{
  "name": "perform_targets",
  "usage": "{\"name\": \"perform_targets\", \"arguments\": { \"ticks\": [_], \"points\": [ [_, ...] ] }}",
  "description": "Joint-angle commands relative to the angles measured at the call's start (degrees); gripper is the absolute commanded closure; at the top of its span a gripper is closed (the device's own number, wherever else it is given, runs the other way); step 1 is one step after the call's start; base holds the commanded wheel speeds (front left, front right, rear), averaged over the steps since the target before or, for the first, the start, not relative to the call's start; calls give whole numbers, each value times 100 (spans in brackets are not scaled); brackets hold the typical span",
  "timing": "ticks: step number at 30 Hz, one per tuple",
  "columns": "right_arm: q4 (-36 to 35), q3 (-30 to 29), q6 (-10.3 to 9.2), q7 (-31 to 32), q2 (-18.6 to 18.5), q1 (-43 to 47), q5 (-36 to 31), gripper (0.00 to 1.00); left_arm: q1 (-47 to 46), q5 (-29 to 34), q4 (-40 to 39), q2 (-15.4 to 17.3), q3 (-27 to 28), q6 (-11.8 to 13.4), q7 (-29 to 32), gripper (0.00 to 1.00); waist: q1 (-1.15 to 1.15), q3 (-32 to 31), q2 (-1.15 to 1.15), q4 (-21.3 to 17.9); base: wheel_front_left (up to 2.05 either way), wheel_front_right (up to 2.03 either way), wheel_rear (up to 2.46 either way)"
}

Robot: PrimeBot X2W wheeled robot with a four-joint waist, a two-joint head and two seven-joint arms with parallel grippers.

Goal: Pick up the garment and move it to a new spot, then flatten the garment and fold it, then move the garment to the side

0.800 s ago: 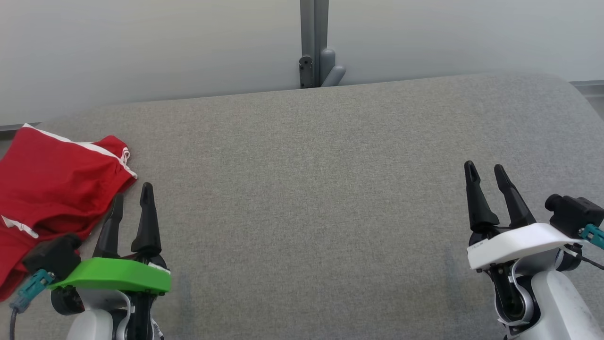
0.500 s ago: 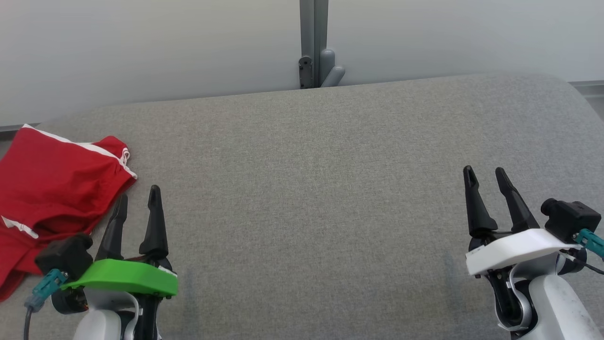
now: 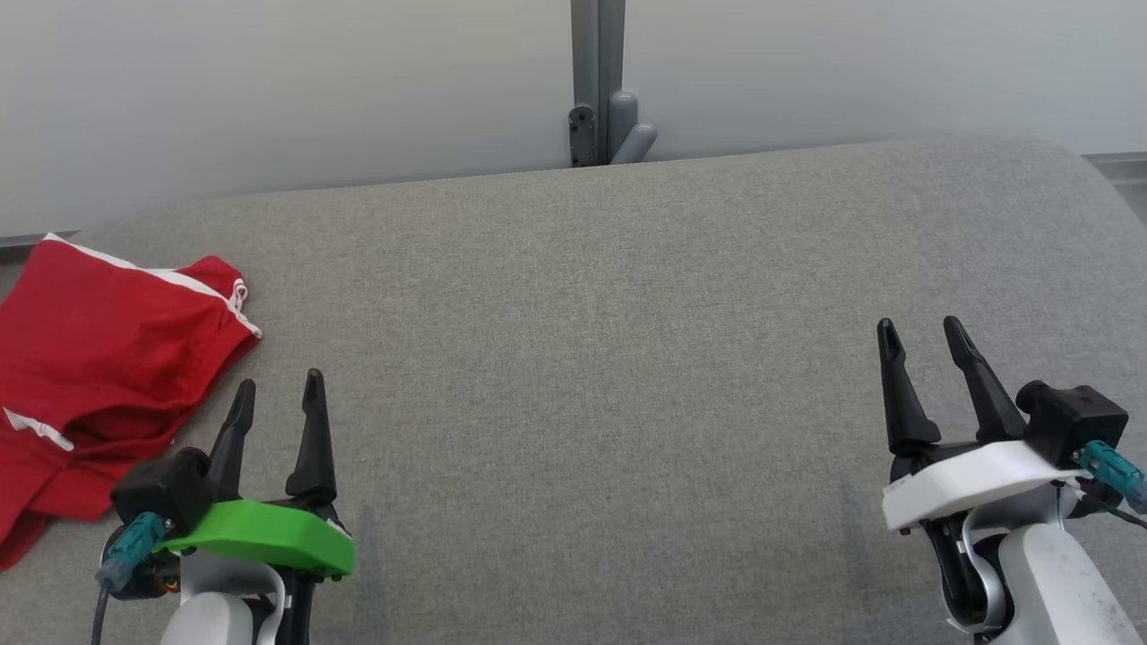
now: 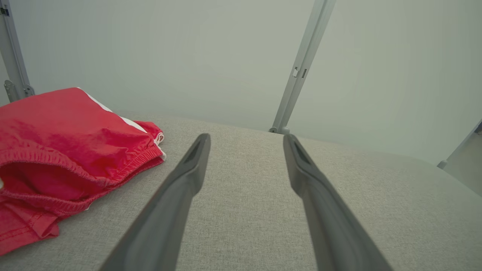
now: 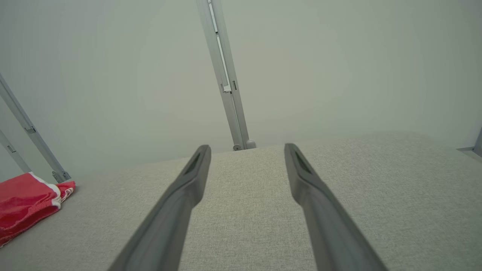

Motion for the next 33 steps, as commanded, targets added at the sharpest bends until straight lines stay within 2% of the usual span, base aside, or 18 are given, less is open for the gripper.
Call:
{"name": "perform_targets", "arguments": {
  "ticks": [1,16,33],
  "points": [
    [-15,-22,1,-57,-18,18,-154,0,-151,126,-14,69,-29,39,-55,0,0,3,0,2,0,0,0],
    [199,-63,2,-135,-14,59,-699,0,-172,682,118,156,-183,204,-148,0,0,7,0,27,0,0,0],
    [310,-110,2,-155,10,103,-1127,0,-113,1052,203,205,-330,272,-65,0,0,-10,0,53,0,0,0]
  ]
}}
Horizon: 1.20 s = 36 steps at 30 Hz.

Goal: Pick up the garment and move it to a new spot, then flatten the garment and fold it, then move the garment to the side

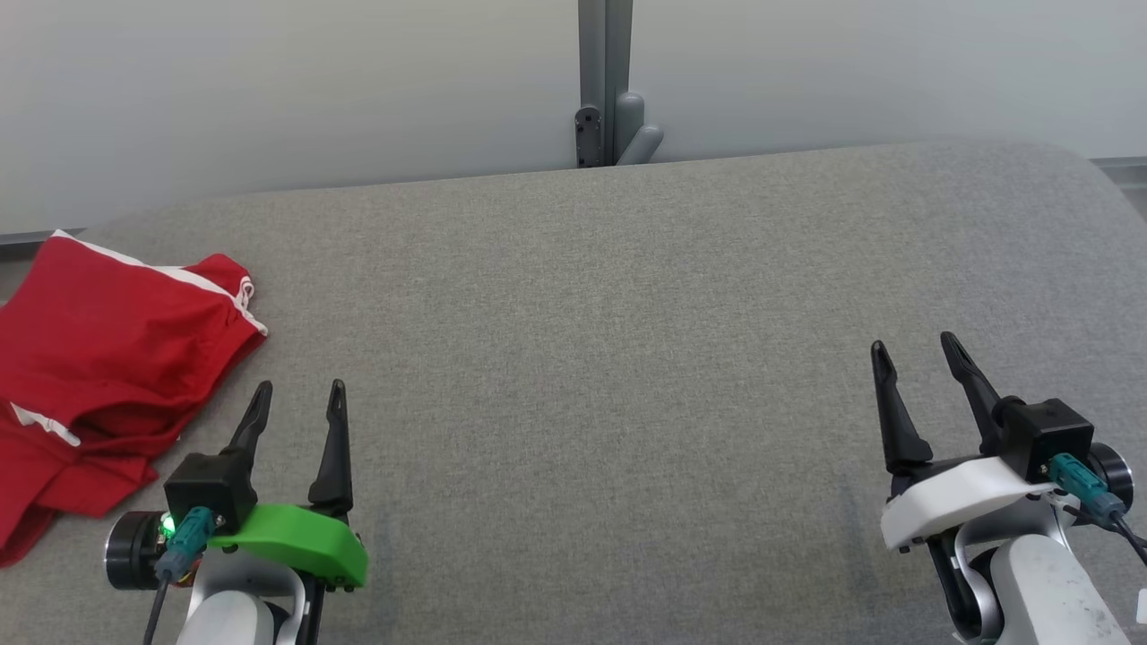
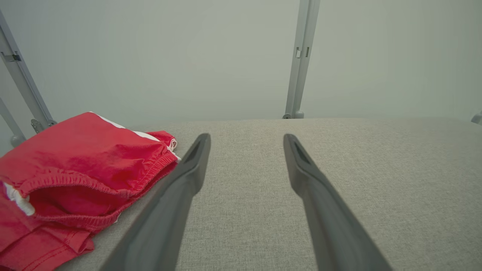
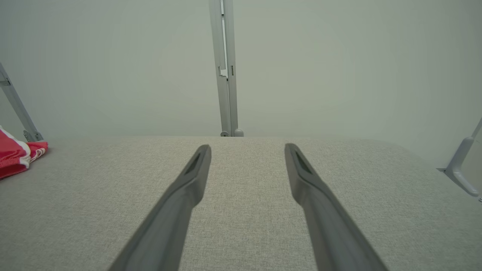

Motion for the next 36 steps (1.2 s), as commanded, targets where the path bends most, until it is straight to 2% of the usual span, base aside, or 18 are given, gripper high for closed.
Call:
{"name": "perform_targets", "arguments": {
  "ticks": [1,29,36],
  "points": [
    [1,-24,2,-43,-3,71,-106,0,-40,88,7,49,-30,29,25,0,0,3,0,1,0,0,0],
    [72,-18,1,-92,19,36,283,0,5,-149,12,57,-61,106,207,0,0,61,0,19,0,0,0],
    [13,-62,1,-71,26,61,277,0,-79,-204,-9,23,-60,169,216,0,0,71,0,225,0,0,0]
  ]
}}
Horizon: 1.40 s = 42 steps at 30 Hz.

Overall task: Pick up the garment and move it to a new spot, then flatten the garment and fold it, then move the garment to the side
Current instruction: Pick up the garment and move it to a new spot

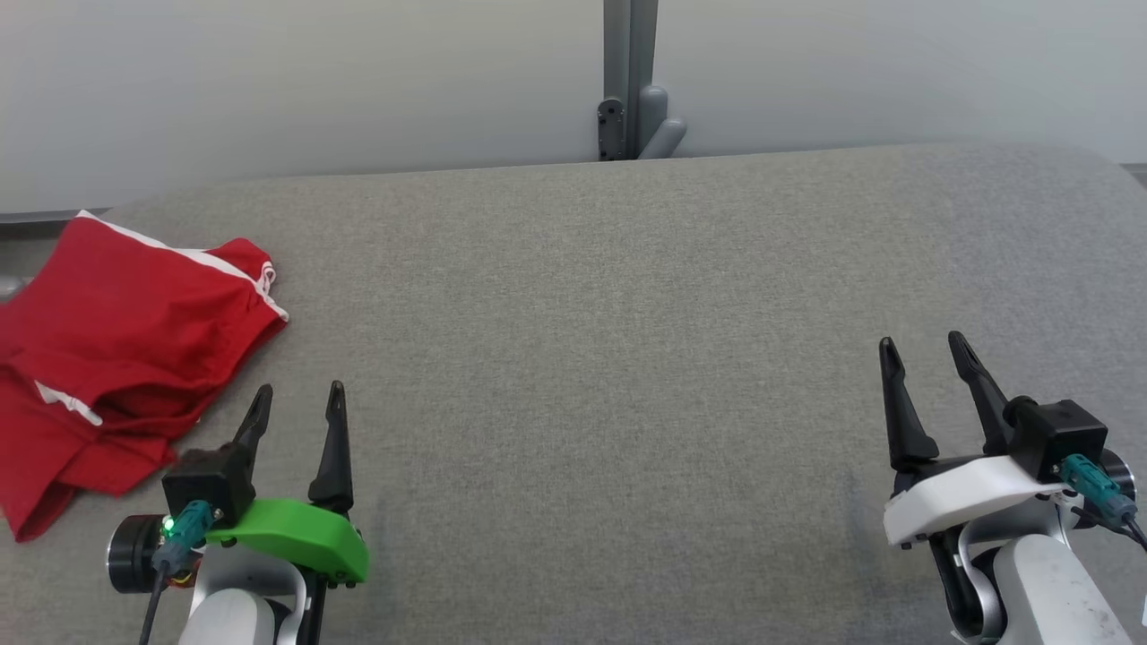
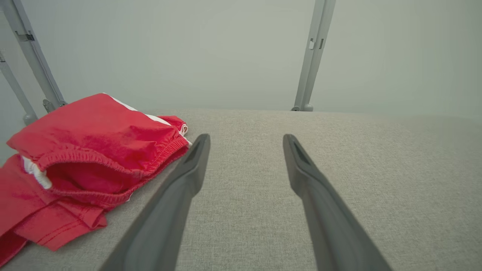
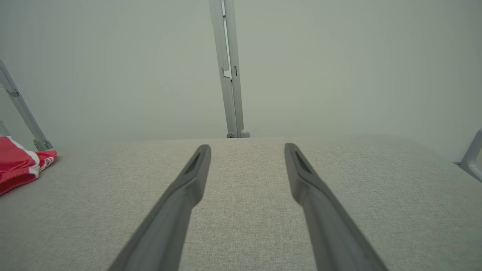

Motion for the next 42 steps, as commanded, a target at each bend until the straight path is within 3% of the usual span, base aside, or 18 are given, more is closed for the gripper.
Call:
{"name": "perform_targets", "arguments": {
  "ticks": [1,8,16,22,42],
  "points": [
    [-34,9,1,7,-17,51,42,0,-90,-33,-24,15,19,41,-17,0,0,15,0,123,0,0,0],
    [-175,74,1,64,-10,8,27,0,-157,-125,-49,69,160,149,-90,0,0,66,0,720,0,0,0],
    [-264,202,1,86,12,-63,47,0,-117,-266,-61,142,317,232,-155,0,0,59,0,1660,0,0,0],
    [-227,288,1,61,58,-70,71,0,-24,-353,-74,192,387,272,-173,0,0,25,0,2106,0,0,0],
    [-93,366,1,-5,72,-152,88,0,-78,-449,-90,226,365,335,-176,0,0,72,0,2363,0,0,0]
  ]
}}
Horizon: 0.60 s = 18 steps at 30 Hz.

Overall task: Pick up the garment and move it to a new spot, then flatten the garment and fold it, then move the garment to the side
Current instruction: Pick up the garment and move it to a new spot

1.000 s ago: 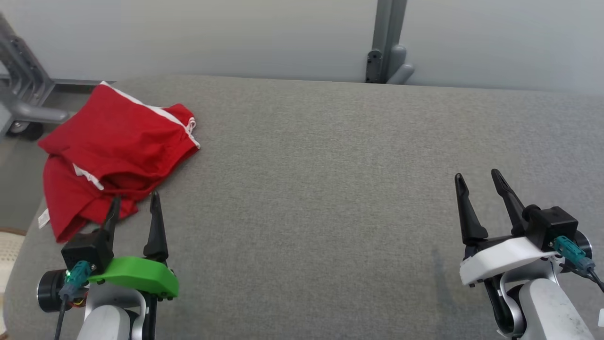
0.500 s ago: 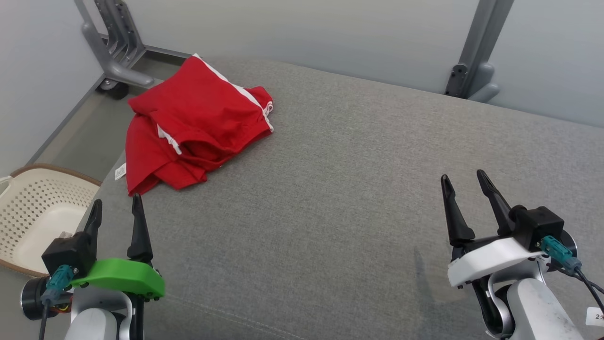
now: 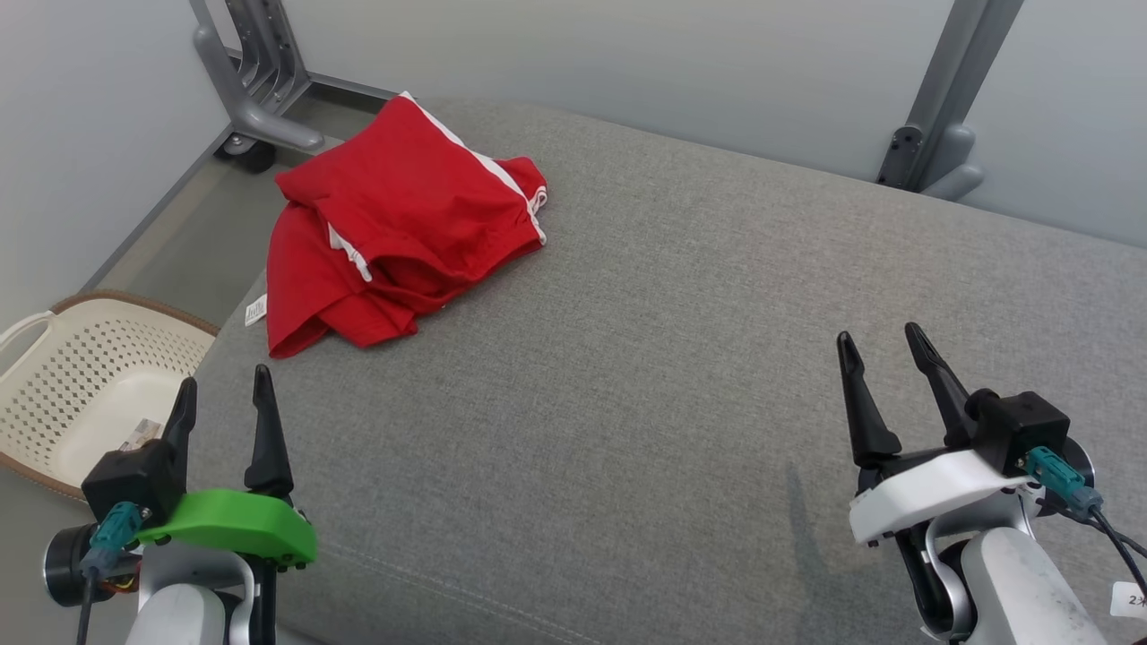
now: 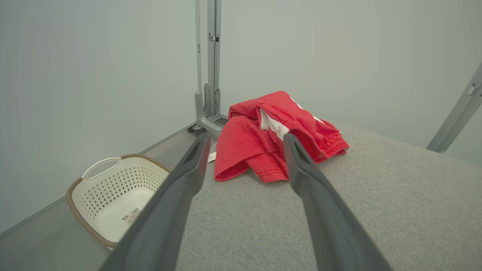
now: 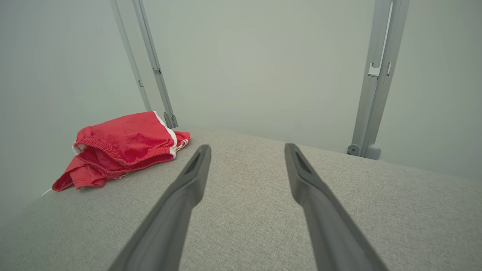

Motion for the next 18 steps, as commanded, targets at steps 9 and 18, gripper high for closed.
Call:
{"name": "perform_targets", "arguments": {
  "ticks": [9,18],
  "points": [
    [-28,-4,0,-4,-36,-84,-49,0,-134,-65,41,-6,-21,47,-81,0,0,90,0,6,0,0,0],
    [-267,59,0,199,-124,-333,-137,0,-683,-120,-10,80,-66,-51,14,0,0,598,0,-296,0,0,0]
  ]
}}
